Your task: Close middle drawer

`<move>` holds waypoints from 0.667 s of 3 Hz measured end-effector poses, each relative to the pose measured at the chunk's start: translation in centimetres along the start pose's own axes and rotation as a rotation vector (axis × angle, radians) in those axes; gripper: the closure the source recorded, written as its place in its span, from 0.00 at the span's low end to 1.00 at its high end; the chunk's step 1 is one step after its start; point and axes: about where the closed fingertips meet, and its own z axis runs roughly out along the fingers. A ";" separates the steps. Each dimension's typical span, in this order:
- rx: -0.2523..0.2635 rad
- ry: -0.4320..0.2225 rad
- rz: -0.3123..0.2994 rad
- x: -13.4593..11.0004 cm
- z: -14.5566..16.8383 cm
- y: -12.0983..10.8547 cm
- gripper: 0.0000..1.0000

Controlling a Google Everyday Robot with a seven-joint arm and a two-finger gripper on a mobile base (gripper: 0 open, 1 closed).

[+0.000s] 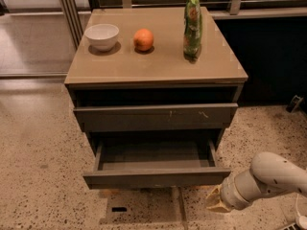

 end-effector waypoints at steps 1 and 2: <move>-0.009 0.018 -0.048 1.5 2.1 -0.3 1.00; 0.035 -0.018 -0.128 2.8 5.5 -1.9 1.00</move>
Offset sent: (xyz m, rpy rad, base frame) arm 0.0307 0.0066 -0.1152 0.0521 -0.2361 0.1468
